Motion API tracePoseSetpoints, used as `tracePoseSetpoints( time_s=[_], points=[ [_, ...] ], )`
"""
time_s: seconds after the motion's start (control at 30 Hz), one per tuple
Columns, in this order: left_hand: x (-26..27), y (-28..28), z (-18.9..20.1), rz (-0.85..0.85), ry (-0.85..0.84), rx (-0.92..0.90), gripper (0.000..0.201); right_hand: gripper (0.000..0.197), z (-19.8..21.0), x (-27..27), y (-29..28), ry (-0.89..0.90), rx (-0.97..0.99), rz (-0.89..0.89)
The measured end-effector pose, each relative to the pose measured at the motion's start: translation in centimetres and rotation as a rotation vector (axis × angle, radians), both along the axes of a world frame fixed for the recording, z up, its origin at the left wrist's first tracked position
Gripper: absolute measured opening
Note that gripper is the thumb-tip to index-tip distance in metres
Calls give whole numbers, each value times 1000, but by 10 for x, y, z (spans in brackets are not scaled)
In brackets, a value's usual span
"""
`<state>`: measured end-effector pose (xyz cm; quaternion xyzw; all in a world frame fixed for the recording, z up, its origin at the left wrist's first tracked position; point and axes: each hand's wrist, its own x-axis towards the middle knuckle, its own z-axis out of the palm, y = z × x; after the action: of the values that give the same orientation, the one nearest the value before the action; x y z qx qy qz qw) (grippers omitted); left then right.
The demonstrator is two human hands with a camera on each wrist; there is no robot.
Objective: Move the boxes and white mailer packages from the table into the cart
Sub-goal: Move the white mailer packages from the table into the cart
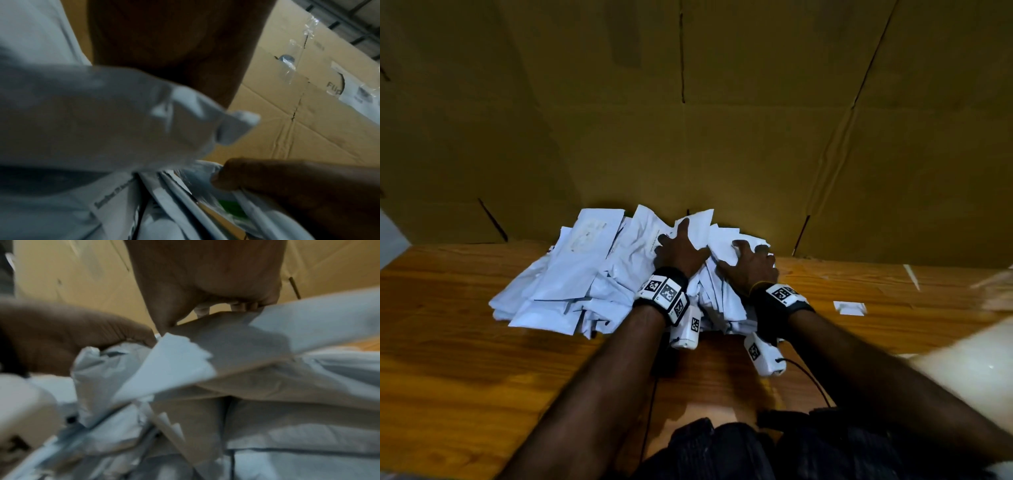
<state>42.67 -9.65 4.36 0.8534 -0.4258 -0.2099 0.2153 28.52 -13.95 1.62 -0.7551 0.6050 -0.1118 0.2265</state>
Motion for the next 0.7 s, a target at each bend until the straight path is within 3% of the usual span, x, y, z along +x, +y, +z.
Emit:
tracePoseSetpoints(
  time_s=[0.23,0.33,0.47,0.6,0.7],
  points=[
    [-14,26,18,39,72,-231,78,68,2,-41,9,-311,-34,-2],
    [-28,36,18,-22,111,-287,77,73,-7,-72,19,-265,-59,-21],
    [-42,34,5,-58,-14,-155,78,67,-33,-92,30,-125,-26,-9],
    [-44,29,-11,-53,-123,6,76,78,-49,-80,32,-169,54,80],
    [-41,28,-21,-86,-130,73,79,76,-43,-64,30,-250,95,6]
  ],
)
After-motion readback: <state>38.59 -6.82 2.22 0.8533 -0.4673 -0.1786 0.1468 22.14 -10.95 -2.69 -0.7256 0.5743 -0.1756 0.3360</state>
